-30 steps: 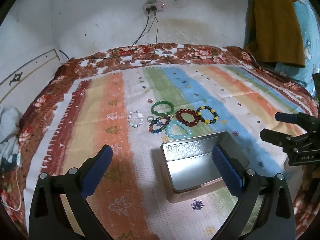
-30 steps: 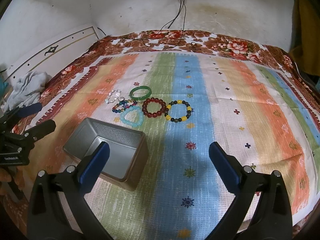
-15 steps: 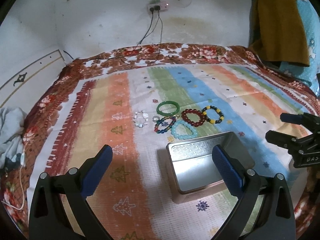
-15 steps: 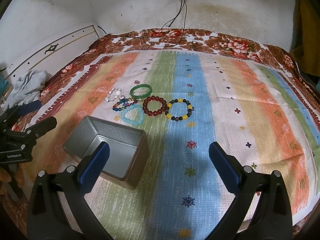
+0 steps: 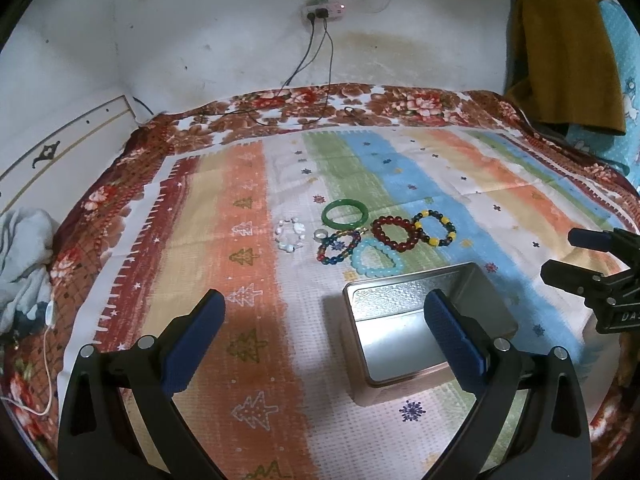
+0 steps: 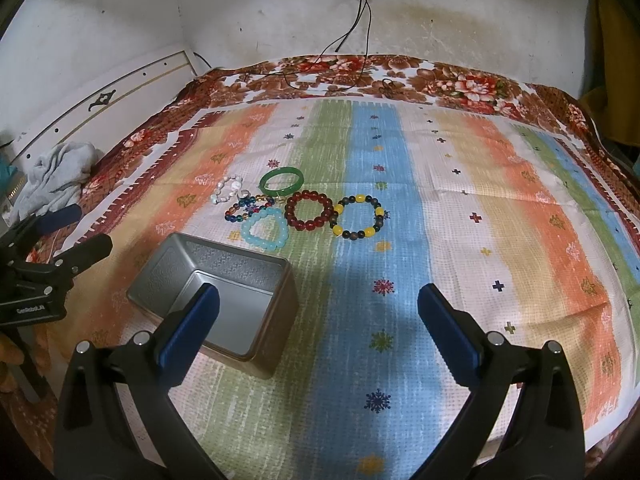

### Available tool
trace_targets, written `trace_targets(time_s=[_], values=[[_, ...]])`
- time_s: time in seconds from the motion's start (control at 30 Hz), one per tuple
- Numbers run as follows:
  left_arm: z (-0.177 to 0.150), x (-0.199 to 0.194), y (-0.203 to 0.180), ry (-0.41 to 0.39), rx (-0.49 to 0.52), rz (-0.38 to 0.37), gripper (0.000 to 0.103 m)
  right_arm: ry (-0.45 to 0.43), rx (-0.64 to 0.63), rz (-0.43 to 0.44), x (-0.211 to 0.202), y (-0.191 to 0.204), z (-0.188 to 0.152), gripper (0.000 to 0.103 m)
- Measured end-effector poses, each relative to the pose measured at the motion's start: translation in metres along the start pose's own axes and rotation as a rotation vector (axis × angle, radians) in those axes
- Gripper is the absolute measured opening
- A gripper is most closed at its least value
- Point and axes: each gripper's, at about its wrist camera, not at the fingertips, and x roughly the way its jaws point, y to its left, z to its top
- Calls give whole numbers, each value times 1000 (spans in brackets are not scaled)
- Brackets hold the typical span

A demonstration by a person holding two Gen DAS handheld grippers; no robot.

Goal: Organize jewelry

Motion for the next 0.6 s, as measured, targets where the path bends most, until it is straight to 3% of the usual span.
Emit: trace_targets(time_s=[0.6], values=[[0,2,-3,12,5,10,98,6,-4,-2,1,1,1,98]])
